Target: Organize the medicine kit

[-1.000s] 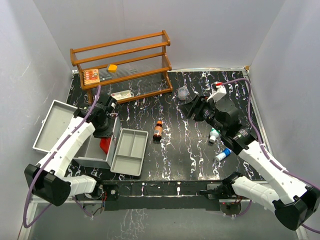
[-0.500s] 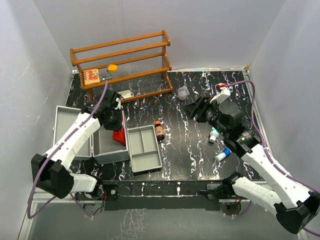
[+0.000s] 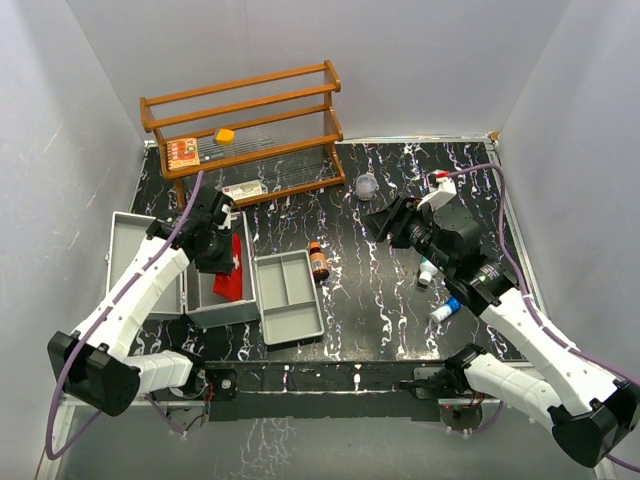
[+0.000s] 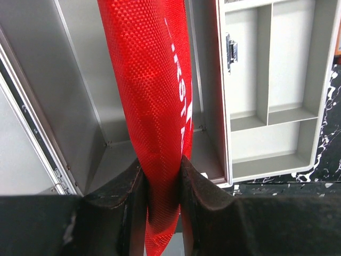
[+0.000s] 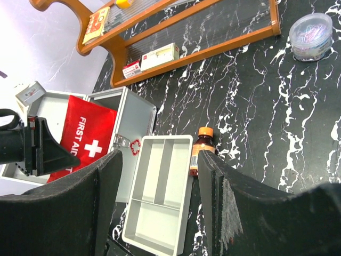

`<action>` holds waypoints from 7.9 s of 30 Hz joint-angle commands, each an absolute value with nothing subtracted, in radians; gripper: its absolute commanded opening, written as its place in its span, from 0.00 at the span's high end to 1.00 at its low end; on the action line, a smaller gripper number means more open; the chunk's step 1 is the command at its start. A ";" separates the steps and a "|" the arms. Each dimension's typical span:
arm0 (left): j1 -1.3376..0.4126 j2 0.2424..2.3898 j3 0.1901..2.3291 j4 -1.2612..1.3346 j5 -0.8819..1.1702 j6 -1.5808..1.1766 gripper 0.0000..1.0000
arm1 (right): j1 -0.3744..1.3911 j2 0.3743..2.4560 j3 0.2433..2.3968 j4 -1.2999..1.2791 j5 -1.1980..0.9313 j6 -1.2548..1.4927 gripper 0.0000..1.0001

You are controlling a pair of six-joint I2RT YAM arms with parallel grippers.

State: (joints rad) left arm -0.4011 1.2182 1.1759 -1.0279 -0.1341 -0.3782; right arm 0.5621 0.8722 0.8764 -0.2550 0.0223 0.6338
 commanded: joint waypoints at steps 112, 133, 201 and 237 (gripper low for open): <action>-0.449 0.710 0.816 -0.035 0.336 -0.118 0.20 | 0.147 1.491 0.861 -0.460 0.186 0.430 0.66; -0.449 0.723 0.815 -0.047 0.210 -0.127 0.19 | 0.685 1.482 1.163 -0.400 0.129 0.578 0.68; -0.449 0.679 1.143 -0.306 -0.314 -0.052 0.17 | 0.935 1.824 1.328 -0.449 0.176 0.610 0.67; -0.449 0.695 1.114 -0.291 -0.305 -0.040 0.16 | 1.055 1.884 1.395 -0.589 0.378 0.719 0.50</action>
